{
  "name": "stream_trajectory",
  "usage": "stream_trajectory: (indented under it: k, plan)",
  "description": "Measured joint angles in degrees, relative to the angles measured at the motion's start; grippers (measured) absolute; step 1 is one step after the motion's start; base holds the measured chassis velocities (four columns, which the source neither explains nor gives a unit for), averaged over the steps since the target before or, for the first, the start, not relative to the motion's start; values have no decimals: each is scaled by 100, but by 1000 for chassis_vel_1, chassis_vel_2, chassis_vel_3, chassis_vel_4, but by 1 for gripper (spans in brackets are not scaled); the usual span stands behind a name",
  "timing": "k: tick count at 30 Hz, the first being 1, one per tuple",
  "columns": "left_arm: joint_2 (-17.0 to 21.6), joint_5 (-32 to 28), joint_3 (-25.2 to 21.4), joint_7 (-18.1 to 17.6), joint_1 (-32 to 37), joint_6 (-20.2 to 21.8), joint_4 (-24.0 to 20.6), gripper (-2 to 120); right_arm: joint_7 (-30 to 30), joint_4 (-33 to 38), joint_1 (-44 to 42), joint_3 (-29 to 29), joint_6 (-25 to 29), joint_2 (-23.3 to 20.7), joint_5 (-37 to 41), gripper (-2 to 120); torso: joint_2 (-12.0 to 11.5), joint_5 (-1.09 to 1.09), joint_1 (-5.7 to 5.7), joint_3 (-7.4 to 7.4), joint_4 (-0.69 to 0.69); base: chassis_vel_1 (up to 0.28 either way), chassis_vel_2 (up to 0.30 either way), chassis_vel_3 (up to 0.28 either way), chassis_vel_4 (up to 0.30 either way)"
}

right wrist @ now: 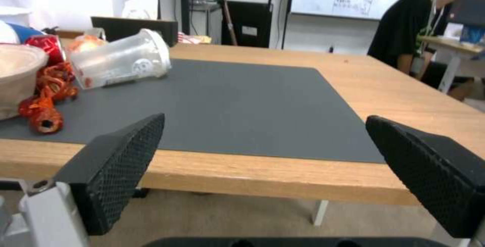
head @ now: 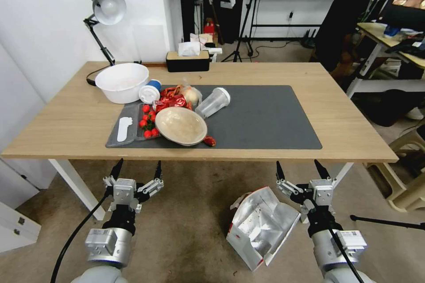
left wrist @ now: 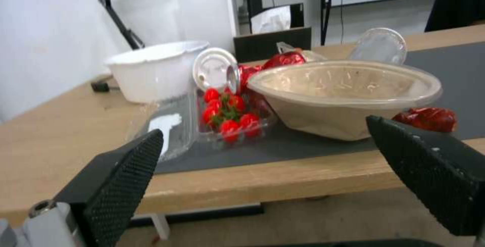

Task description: Pick up the food delivery bag from the floor and place it on the table.

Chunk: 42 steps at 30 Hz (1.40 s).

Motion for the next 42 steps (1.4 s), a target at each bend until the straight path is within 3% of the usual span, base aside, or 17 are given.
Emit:
stream_trajectory:
  k: [6,14,27,42]
  plan:
    - [-53,-1183,-54,-235,-498,1051,-435,100,53,412,460,356,-1044,-34,503,100,0,2,0,0,-1,0,0,0,0]
    - [-26,-1204,-134,-114,-546,690,-125,100,118,897,1034,791,-2319,-86,1140,100,0,0,1,0,-1,0,0,0,0]
    - [-17,-1206,-189,-116,-471,375,-41,100,93,833,1174,831,-2418,-266,1339,100,0,0,1,0,0,0,0,0,0]
    - [25,-1250,-213,-81,-399,58,134,100,73,739,1014,722,-2061,-250,1233,100,0,0,0,0,0,0,0,0,0]
